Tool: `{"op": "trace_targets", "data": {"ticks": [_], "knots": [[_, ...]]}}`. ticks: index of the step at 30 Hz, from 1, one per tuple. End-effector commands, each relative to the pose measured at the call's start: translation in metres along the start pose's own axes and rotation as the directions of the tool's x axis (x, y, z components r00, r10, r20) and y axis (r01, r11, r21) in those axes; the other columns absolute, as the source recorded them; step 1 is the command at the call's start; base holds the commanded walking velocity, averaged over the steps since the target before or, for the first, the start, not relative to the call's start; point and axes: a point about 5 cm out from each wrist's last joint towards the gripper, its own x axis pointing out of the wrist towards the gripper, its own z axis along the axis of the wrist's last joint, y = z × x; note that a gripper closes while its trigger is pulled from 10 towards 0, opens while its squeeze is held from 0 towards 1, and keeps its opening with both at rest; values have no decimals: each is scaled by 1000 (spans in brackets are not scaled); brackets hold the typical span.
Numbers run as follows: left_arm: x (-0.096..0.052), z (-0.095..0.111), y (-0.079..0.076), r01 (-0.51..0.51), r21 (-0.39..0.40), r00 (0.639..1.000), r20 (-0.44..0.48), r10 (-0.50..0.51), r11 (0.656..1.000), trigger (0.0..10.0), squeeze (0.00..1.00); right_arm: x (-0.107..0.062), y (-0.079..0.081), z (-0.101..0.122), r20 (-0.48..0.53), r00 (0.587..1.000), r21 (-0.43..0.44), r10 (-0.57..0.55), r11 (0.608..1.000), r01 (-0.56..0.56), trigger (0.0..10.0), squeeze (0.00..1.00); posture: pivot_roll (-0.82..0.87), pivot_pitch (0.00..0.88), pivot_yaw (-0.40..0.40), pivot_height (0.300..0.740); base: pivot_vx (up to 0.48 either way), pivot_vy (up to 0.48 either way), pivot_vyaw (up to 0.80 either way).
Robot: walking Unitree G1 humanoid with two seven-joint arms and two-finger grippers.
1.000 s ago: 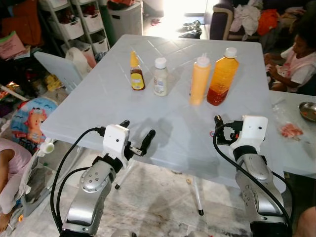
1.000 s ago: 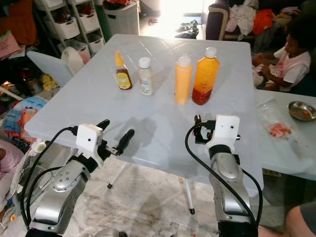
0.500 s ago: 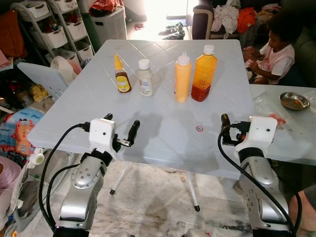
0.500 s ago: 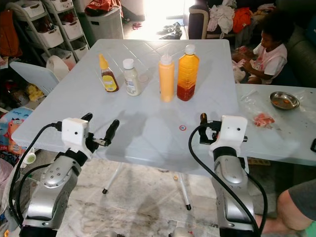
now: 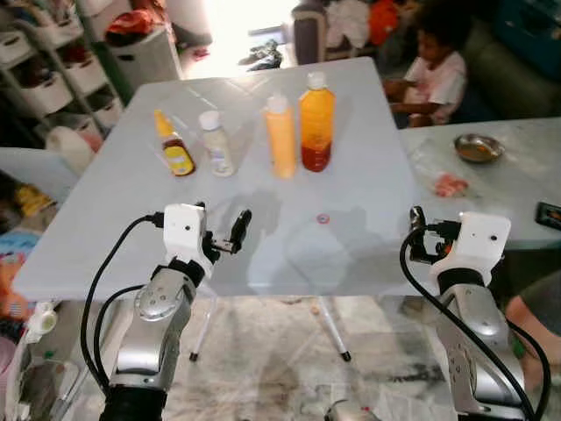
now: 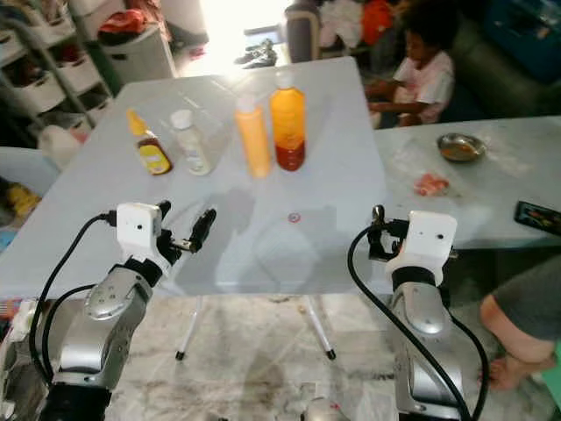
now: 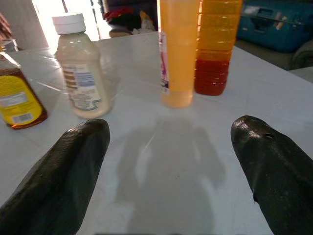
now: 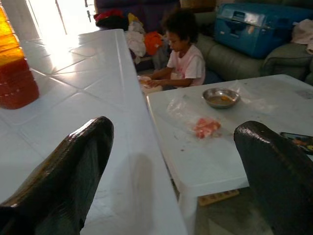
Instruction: Restocking fridge
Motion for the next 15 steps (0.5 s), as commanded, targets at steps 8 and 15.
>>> {"op": "trace_targets", "data": {"ticks": [8, 15], "knots": [[-2, 1, 11, -33, 26, 999, -13, 34, 999, 10000, 0, 0, 20, 12, 78, 995, -28, 67, 997, -65, 10000, 0, -164, 0, 147, 740, 0, 0, 0], [-2, 8, 14, -59, 25, 998, 5, 59, 998, 10000, 0, 2, 19, 18, 125, 990, -132, 65, 990, -48, 10000, 0, -125, 0, 135, 740, 0, 0, 0]]}}
